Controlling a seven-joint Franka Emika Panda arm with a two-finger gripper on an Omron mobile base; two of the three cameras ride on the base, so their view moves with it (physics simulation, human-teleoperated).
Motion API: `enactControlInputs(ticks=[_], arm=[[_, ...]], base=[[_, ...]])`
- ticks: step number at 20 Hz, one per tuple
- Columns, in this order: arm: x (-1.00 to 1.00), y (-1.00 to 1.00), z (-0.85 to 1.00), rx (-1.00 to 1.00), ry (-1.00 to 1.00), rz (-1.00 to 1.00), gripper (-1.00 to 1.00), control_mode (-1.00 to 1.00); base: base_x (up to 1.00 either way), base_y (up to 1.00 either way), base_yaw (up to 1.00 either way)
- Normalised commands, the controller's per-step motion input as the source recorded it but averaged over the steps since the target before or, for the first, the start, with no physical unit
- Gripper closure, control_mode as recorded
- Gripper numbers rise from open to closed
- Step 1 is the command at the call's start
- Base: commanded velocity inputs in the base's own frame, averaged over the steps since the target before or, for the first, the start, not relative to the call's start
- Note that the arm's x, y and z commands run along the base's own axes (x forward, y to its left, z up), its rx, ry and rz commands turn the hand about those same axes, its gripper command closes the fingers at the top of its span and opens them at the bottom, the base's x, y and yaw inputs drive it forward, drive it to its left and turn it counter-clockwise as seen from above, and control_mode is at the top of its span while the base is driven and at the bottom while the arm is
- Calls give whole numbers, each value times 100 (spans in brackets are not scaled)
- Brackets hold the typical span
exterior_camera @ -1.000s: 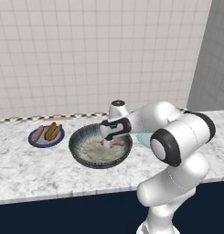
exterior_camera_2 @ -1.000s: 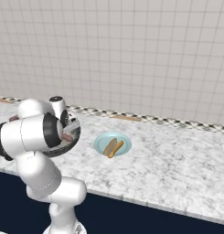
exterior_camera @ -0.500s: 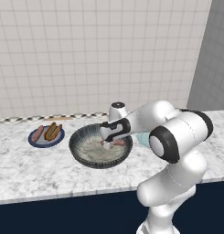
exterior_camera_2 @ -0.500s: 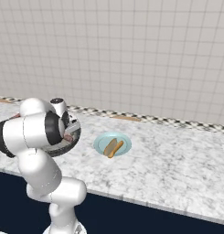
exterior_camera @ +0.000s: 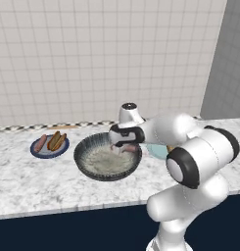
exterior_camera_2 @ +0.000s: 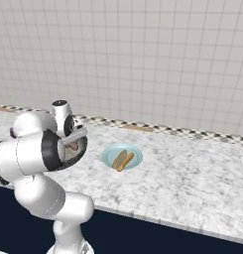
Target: Place one bun and one sausage from the bowl on each plate.
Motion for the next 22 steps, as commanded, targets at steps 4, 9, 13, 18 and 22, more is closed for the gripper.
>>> enactControlInputs(ticks=[4,9,13,18,22], arm=[[-13,-39,84,2,0,-25,100,-100],[0,-77,40,4,0,-38,100,-100],[2,-88,8,7,4,-54,100,-100],[16,-76,0,7,4,-58,100,-100],[27,-46,-7,3,3,-42,100,-100]], base=[[0,0,0],[0,0,0],[0,0,0],[0,0,0],[0,0,0]])
